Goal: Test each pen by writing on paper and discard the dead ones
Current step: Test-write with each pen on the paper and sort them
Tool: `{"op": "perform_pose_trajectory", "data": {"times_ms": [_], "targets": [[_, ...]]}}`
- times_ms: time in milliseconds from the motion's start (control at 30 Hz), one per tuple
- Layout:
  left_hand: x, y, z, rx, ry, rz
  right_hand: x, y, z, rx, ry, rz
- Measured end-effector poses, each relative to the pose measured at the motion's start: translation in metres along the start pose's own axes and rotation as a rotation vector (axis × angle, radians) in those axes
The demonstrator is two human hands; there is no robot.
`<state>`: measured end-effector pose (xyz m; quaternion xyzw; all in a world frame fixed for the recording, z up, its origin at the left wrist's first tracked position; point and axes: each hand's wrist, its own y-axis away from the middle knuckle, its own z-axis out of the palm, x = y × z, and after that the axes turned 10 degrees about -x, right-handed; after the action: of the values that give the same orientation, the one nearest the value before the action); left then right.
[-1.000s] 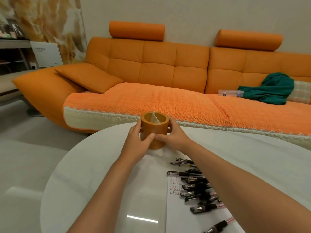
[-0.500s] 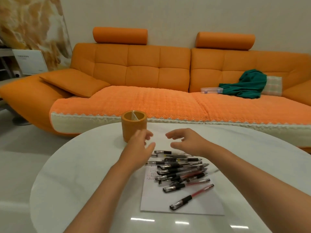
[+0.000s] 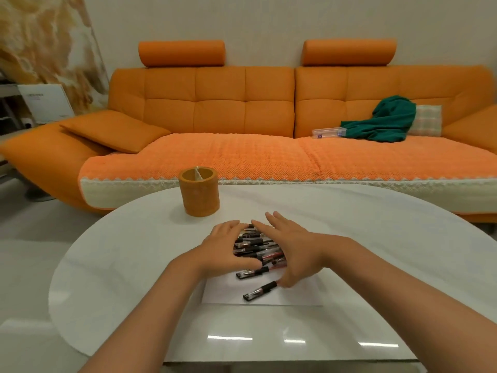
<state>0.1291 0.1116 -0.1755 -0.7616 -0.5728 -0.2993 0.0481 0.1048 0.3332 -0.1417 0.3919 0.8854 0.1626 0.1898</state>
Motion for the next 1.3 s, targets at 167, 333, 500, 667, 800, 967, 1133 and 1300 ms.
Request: {"op": "perform_pose_trajectory", "data": {"times_ms": [167, 333, 500, 667, 800, 967, 1133, 1300], "targets": [[0.004, 0.000, 0.008, -0.072, 0.033, 0.040, -0.001, -0.018, 0.009, -0.029, 0.045, 0.022], [0.004, 0.001, 0.002, -0.085, 0.293, 0.121, 0.005, -0.033, 0.007, -0.056, 0.098, 0.106], [-0.015, 0.003, -0.004, 0.042, 0.075, 0.010, 0.009, -0.044, 0.000, 0.005, 0.222, 0.138], [-0.021, 0.004, 0.001, 0.079, 0.043, 0.033, 0.010, -0.057, -0.006, 0.051, 0.300, 0.149], [-0.022, 0.000, 0.007, 0.194, 0.134, 0.098, 0.010, -0.062, -0.009, 0.077, 0.279, 0.146], [-0.019, 0.004, 0.003, 0.272, 0.011, 0.005, 0.015, -0.062, -0.012, 0.112, 0.290, 0.137], [-0.020, 0.006, -0.002, 0.183, 0.123, -0.095, 0.022, -0.061, -0.011, 0.157, 0.324, 0.124], [-0.012, 0.005, 0.003, 0.191, 0.139, -0.066, 0.027, -0.055, -0.013, 0.194, 0.248, 0.124]]}}
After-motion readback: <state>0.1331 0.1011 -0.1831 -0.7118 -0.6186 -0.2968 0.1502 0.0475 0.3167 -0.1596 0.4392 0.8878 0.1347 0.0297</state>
